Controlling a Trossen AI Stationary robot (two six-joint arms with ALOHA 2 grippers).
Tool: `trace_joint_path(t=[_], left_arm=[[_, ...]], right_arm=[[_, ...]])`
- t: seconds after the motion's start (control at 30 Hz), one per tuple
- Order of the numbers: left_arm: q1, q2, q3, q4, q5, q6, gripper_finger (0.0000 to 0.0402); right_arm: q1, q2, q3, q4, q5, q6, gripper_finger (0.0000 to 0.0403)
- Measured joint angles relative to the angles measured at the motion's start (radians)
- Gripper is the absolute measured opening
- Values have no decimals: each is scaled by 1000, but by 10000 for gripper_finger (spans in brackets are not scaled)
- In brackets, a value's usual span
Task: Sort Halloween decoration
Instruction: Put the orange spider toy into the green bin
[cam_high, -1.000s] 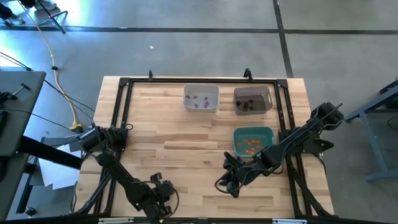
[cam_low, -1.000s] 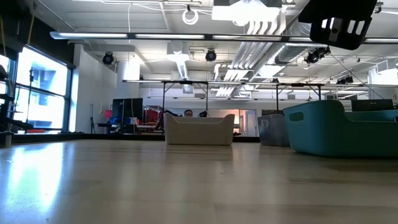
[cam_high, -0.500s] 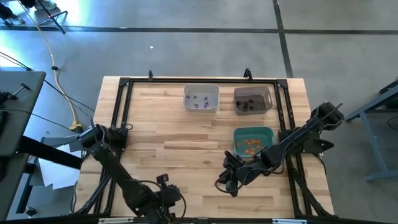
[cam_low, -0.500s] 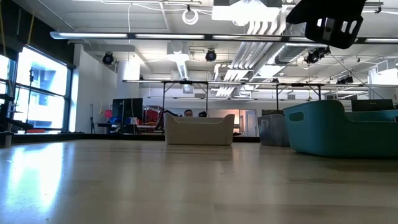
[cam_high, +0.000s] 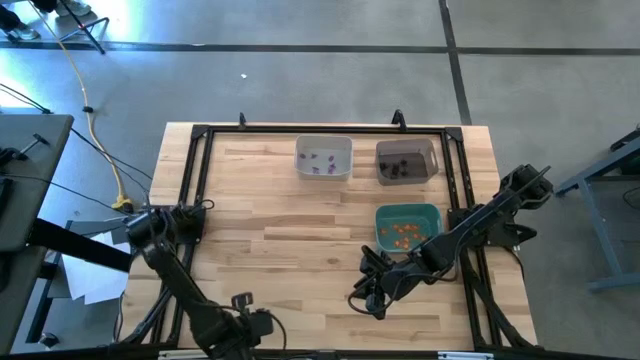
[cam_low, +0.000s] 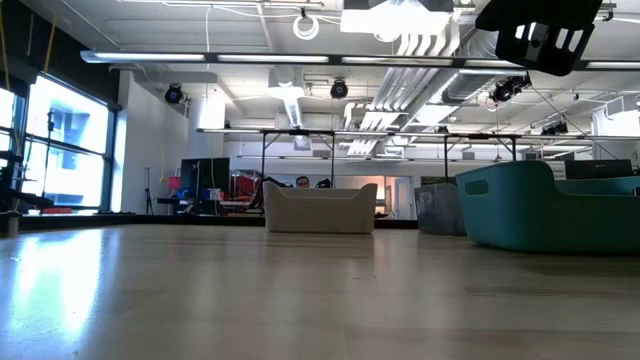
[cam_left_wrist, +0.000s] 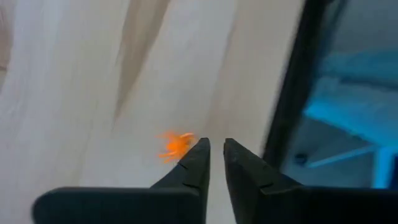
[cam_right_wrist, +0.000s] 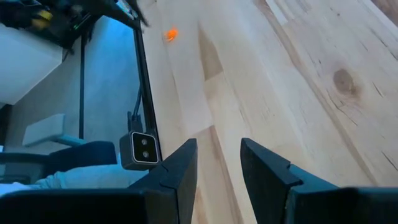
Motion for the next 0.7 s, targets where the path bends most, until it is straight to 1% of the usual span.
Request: trace_joint_path(t=[0.13, 0.23, 0.43, 0.57, 0.7], left_arm=[[3, 59, -12, 2, 55, 47, 69], [9, 106, -13, 0, 74, 59, 95], [12, 180, -6, -14, 60, 129, 138], [11, 197, -3, -14, 42, 135, 153], [11, 192, -3, -21, 40, 119, 156]], right_arm=[[1, 0, 0, 1, 0, 2, 116], [3, 0, 0, 1, 0, 2, 116], [4, 0, 0, 1, 0, 0, 116], [4, 0, 0, 1, 0, 0, 116], [4, 0, 0, 1, 0, 0, 116]])
